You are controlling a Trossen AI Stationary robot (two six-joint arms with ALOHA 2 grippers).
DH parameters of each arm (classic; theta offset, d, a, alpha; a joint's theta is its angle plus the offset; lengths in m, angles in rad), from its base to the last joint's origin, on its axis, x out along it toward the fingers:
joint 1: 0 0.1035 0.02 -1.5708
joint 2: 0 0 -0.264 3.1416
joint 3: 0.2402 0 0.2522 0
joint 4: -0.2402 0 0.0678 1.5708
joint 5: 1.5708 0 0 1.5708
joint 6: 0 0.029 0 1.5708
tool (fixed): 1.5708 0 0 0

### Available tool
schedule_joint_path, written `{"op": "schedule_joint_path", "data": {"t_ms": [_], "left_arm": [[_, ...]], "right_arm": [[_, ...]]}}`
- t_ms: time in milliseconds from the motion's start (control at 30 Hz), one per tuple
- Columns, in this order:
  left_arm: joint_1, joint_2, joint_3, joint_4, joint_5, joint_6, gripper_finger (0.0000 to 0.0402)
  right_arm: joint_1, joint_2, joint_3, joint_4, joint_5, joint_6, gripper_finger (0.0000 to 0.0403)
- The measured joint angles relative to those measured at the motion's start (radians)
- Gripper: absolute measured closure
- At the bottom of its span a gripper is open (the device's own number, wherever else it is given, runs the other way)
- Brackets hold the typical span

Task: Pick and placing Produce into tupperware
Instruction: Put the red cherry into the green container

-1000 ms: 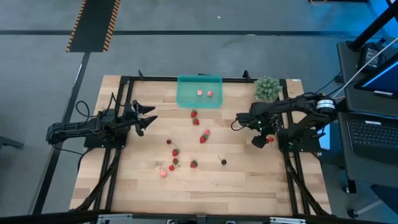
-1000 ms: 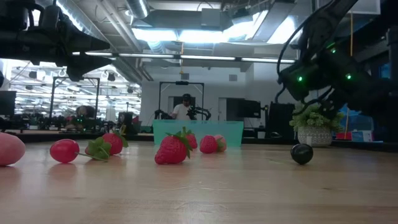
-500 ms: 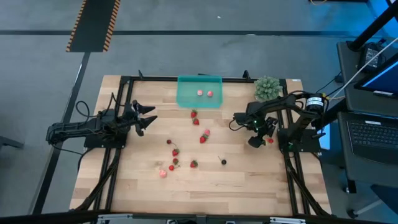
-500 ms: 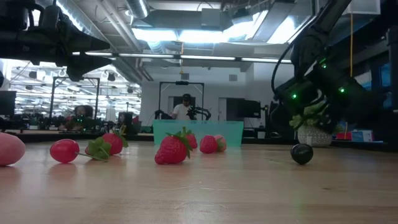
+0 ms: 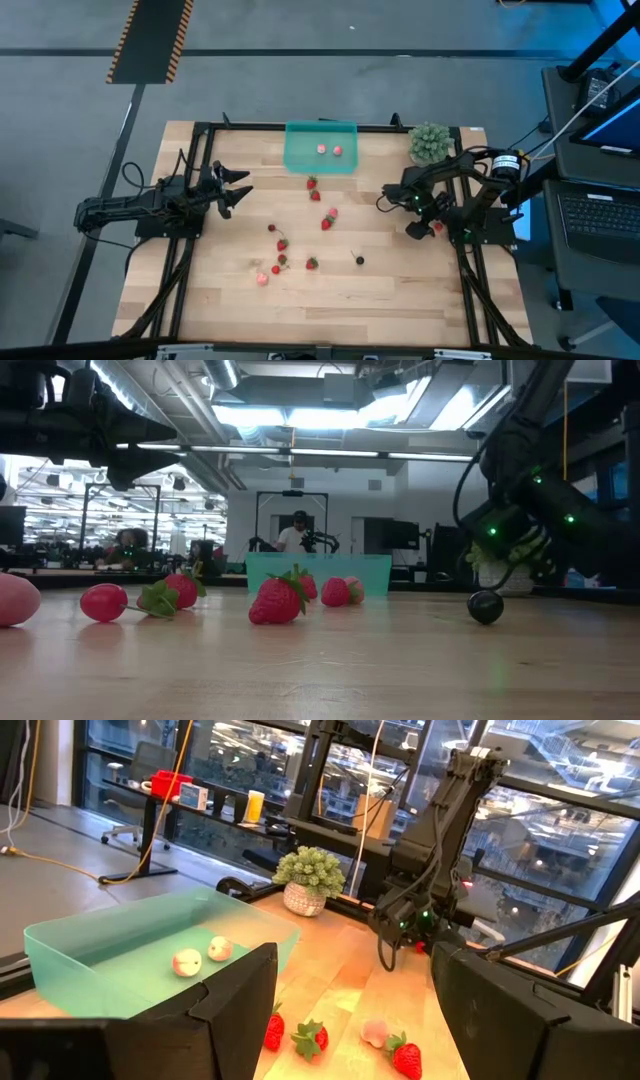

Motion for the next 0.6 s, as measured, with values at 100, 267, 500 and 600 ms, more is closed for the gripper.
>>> {"op": "schedule_joint_path", "data": {"t_ms": [100, 267, 500, 600], "left_arm": [[0.0, 0.0, 0.0, 0.0, 0.0, 0.0, 0.0144], [0.0, 0.0, 0.0, 0.0, 0.0, 0.0, 0.0144], [0.0, 0.0, 0.0, 0.0, 0.0, 0.0, 0.0144], [0.0, 0.0, 0.0, 0.0, 0.0, 0.0, 0.0144]], "right_arm": [[0.0, -0.001, -0.007, 0.02, -0.012, -0.015, 0.0143], [0.0, -0.001, -0.007, 0.029, -0.018, -0.027, 0.0189], [0.001, -0.001, -0.001, 0.044, -0.014, -0.041, 0.0255], [0.001, 0.0, 0.016, 0.043, 0.006, -0.044, 0.0274]]}}
